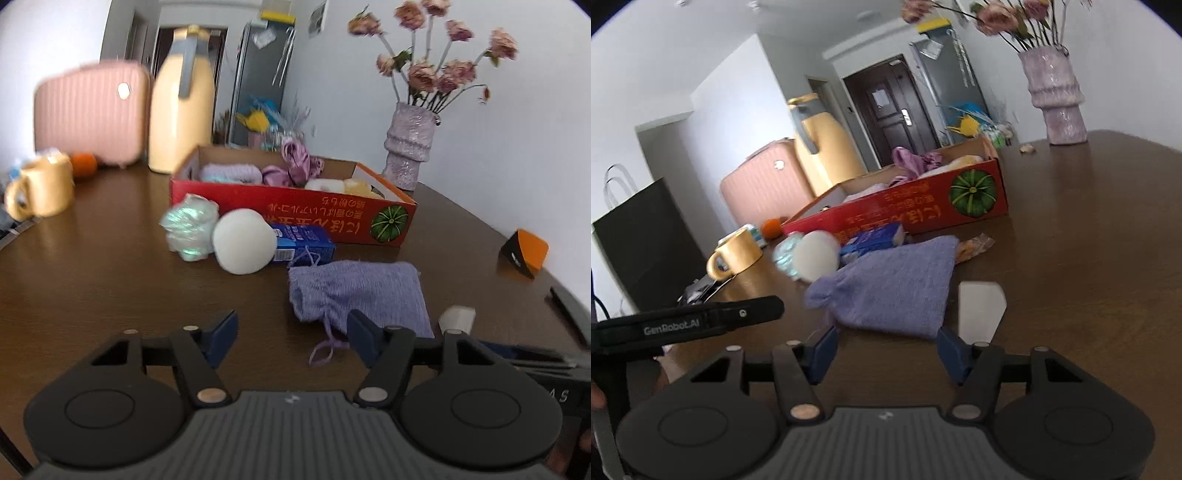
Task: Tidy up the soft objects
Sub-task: 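Move both grippers back to the lavender drawstring pouch, then grasp the lavender pouch with the left gripper while the right gripper grips it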
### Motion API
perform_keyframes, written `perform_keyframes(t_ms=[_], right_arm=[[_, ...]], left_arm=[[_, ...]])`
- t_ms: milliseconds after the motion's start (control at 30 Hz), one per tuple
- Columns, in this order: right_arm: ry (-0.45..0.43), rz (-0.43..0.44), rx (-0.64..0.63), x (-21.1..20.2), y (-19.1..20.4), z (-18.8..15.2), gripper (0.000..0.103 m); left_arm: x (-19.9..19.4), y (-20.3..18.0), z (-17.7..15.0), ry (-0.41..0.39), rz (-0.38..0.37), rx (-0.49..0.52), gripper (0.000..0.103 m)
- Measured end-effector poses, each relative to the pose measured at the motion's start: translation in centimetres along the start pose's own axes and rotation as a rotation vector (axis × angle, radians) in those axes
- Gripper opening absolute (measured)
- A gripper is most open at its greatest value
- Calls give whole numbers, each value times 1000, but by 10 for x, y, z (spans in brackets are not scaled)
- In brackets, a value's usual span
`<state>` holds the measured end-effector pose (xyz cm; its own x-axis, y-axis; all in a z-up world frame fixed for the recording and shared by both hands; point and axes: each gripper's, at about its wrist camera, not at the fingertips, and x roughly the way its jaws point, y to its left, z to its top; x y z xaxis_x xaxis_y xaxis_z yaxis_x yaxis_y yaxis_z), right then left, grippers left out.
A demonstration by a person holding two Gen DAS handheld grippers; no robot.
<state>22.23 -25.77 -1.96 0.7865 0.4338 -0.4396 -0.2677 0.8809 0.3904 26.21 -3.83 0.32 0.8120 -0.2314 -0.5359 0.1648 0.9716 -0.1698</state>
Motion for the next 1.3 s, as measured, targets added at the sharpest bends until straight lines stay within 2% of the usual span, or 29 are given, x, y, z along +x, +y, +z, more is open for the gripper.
perform_keyframes(t_ms=[167, 267, 367, 433, 467, 567, 633, 667, 700, 933, 1300], right_arm=[[30, -21, 36, 33, -17, 28, 56], [35, -22, 44, 50, -22, 40, 58], [45, -7, 46, 61, -24, 46, 56], [48, -5, 45, 66, -24, 49, 54], [52, -2, 47, 68, -25, 50, 52], [69, 49, 91, 73, -28, 51, 37], [78, 71, 105, 73, -27, 50, 25], [73, 70, 101, 71, -24, 50, 14], [66, 59, 90, 67, -20, 49, 9], [29, 35, -24, 25, 11, 32, 8], [-29, 40, -58, -30, 37, 10, 7]], left_arm=[[46, 10, 18, 73, -34, -84, 61], [60, 14, 23, 95, -61, -113, 58], [69, 17, 25, 128, -93, -129, 45], [73, 21, 24, 156, -126, -159, 32], [74, 22, 24, 163, -142, -172, 31], [72, 23, 22, 154, -143, -170, 19], [68, 23, 22, 145, -146, -166, 13], [64, 22, 22, 141, -149, -164, 11], [59, 22, 21, 136, -153, -158, 10], [9, 14, 11, 91, -175, -101, 9], [-55, 1, -5, 17, -186, -52, 9]])
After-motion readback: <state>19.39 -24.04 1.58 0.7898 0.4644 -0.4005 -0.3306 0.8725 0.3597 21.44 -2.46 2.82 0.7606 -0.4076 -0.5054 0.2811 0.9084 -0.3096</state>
